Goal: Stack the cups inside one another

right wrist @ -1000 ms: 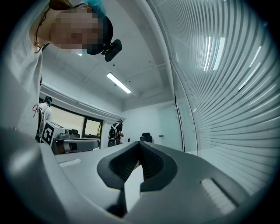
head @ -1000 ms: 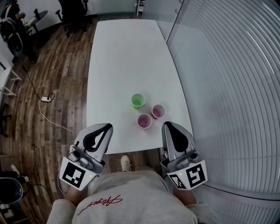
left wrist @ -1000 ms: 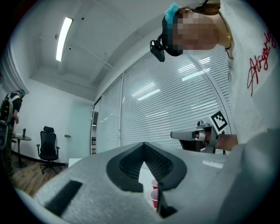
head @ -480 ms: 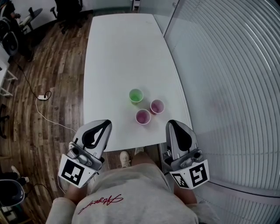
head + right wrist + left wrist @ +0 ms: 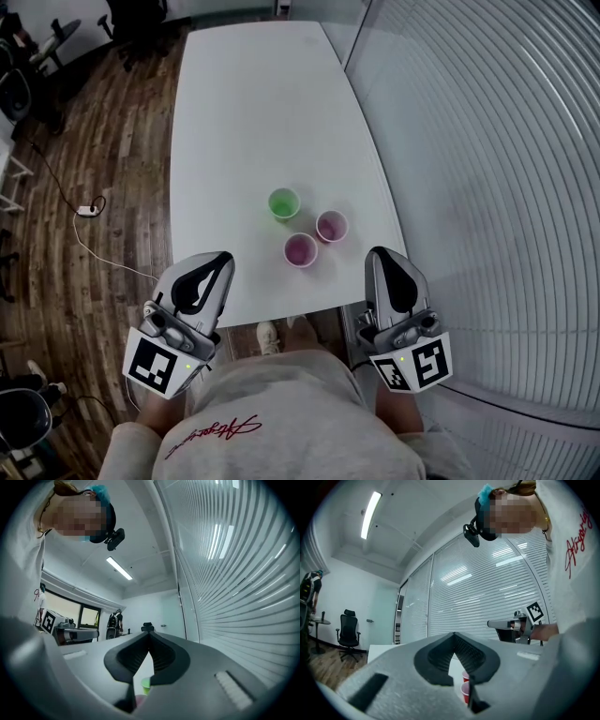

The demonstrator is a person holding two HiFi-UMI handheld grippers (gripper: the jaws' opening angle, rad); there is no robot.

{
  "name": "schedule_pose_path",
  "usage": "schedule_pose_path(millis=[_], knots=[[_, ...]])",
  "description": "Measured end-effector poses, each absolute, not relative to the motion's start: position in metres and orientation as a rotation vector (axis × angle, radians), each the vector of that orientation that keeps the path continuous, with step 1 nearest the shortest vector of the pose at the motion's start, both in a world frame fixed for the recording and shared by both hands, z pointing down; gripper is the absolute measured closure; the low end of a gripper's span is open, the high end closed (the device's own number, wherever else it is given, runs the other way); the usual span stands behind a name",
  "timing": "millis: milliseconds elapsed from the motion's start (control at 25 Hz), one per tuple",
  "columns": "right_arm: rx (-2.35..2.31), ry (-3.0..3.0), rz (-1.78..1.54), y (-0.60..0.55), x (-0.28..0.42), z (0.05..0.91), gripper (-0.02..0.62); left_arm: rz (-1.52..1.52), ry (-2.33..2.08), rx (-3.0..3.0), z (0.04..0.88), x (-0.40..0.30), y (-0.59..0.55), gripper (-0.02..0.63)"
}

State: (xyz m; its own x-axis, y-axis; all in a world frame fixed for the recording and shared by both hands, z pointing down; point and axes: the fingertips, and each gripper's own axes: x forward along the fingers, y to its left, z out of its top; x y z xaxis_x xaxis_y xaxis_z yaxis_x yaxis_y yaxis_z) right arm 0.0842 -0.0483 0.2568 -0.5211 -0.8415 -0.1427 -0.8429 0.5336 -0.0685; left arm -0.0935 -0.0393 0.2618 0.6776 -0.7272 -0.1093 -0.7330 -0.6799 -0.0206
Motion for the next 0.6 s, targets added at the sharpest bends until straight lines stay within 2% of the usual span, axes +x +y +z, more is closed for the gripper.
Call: schedule_pose_path(millis=[240, 600], knots=[[-1.478, 2.614, -0.011, -0.062, 0.094, 0.278, 0.592, 0.128, 1.2, -2.846, 0.269, -0.081, -0.055, 0.611], [-1.452, 2.67, -0.086, -0.078, 0.094, 0.303, 0.518, 0.103, 1.182, -2.865, 0.277, -0.072, -0.074, 0.611]])
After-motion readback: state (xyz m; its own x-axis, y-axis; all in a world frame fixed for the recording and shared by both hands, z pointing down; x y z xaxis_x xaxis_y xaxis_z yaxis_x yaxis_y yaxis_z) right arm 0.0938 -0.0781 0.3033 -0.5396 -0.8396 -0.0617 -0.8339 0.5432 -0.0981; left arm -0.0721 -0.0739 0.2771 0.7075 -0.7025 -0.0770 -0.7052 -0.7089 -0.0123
